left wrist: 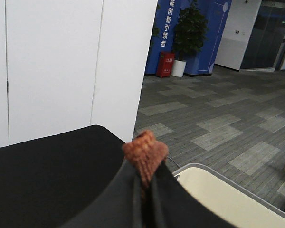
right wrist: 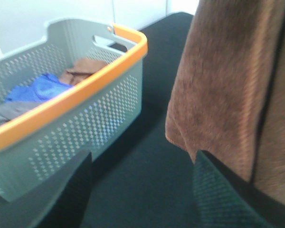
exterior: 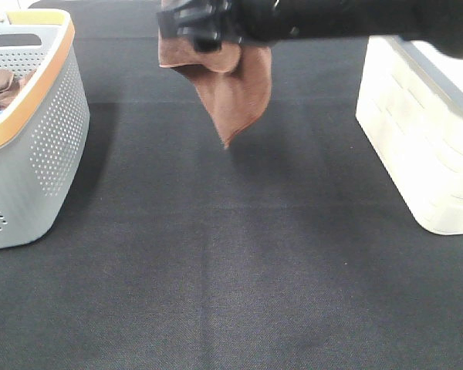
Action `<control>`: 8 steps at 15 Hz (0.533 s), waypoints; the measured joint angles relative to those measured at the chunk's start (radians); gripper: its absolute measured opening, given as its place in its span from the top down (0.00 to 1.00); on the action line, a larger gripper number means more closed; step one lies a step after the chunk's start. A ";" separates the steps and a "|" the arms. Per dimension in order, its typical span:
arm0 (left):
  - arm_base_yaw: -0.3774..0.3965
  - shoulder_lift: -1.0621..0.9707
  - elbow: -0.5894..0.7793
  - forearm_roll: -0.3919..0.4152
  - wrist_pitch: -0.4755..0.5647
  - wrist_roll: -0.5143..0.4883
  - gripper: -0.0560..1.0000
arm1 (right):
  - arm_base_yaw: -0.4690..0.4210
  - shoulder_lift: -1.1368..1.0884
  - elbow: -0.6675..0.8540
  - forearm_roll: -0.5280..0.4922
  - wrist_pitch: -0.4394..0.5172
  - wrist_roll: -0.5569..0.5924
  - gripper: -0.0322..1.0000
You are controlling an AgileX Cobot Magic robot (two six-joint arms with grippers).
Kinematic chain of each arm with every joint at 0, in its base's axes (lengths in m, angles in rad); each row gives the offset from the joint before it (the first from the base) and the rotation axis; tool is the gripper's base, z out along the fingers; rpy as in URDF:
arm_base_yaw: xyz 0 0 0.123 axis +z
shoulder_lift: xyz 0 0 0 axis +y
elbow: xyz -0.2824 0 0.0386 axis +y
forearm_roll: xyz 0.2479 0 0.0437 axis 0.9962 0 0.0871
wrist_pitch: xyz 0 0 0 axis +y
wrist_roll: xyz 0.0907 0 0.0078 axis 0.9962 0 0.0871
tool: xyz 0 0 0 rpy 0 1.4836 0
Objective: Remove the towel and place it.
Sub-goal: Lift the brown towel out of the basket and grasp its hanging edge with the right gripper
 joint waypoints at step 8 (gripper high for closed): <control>0.000 0.000 0.000 0.000 0.000 0.000 0.95 | 0.000 0.071 0.018 -0.005 -0.002 0.000 0.39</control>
